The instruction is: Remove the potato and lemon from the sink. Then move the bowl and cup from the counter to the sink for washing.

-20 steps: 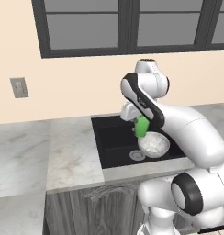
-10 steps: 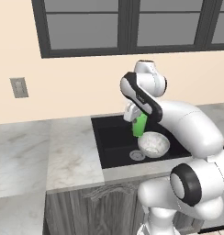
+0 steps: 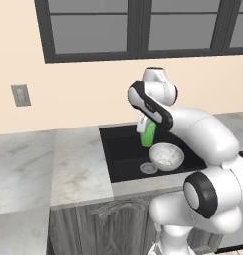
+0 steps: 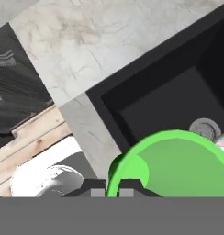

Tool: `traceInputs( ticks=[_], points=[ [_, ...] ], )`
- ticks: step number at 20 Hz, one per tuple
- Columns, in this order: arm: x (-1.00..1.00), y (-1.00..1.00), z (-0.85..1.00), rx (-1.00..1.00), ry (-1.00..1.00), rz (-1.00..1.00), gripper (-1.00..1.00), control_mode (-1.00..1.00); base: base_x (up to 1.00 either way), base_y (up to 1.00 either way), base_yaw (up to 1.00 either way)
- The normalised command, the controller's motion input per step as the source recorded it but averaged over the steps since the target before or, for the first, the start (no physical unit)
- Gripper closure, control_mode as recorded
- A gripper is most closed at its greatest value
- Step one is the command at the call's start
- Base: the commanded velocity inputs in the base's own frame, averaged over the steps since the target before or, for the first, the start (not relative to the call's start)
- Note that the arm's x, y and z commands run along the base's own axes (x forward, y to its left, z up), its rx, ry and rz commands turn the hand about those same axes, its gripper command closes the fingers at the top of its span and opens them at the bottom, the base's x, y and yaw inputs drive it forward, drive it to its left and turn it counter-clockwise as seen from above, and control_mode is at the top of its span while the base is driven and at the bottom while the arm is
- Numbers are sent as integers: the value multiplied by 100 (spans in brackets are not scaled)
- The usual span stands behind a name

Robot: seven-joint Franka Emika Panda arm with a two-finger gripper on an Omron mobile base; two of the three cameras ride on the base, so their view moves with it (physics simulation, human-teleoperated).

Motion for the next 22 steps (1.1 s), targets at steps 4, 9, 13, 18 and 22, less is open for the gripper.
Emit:
traceInputs(
  ticks=[4,9,13,18,22],
  points=[
    [15,0,-12,9,-1,18,100,-100,0,0,0],
    [18,2,-16,7,-2,16,100,-100,0,0,0],
    [19,1,-18,1,-8,15,100,-100,0,0,0],
    [16,0,-17,0,-7,14,100,-100,0,0,0],
    [14,0,-17,0,-2,11,100,-100,0,0,0]
  ],
)
